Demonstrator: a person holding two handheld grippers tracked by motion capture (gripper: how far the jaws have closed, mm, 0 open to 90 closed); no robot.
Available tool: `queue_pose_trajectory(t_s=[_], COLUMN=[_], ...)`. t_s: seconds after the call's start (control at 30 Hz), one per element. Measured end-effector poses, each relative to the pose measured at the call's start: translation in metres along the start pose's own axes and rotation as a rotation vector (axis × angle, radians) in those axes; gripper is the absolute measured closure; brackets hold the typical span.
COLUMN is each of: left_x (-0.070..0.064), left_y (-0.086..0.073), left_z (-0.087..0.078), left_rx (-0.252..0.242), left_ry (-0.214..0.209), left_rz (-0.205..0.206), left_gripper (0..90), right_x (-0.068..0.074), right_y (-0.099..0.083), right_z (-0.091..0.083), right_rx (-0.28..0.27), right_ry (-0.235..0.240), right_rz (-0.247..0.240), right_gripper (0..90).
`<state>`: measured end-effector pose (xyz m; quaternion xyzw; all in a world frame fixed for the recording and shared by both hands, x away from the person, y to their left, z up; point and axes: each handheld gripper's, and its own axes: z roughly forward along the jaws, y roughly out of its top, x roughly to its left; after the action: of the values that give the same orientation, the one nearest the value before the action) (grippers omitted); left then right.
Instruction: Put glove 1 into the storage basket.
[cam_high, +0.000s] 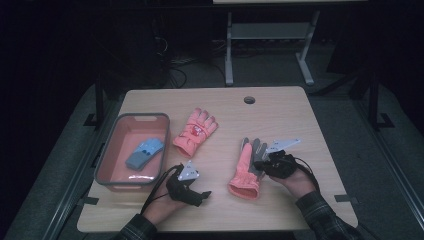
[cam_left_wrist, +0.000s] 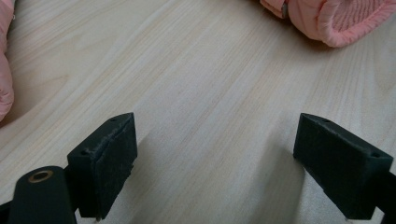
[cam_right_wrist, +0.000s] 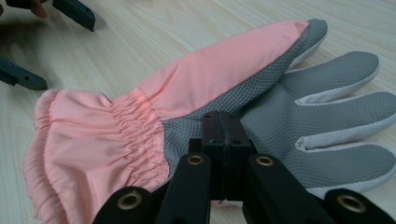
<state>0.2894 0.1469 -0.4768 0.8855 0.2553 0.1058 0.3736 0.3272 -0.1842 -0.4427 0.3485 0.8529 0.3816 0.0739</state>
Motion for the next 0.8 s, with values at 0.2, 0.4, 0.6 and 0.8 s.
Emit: queue_pose_trajectory(t_s=[0.2,0.4,0.6,0.8], left_x=[0.0,0.0,0.0,0.0], left_y=[0.0,0.0,0.0,0.0], left_z=[0.0,0.0,0.001,0.001], left_rx=[0.0,-0.003,-0.006,-0.01], left_ry=[0.0,-0.001,0.0,-0.002], left_rz=[-0.001,0.0,-0.001,-0.005], left_gripper=[12.9,12.9,12.9,12.9], right_x=[0.007,0.017,0.033,0.047], right_y=[-0.007,-0.011,-0.012,-0.009], right_z=[-0.003,-0.007,-0.004,0.003], right_rx=[0.017,0.026,0.038,0.044], right_ry=[0.012,0.041,0.088,0.12], right_rz=[-0.011,-0.02,-0.044,-0.078], right_gripper=[89.9,89.9,89.9,89.9])
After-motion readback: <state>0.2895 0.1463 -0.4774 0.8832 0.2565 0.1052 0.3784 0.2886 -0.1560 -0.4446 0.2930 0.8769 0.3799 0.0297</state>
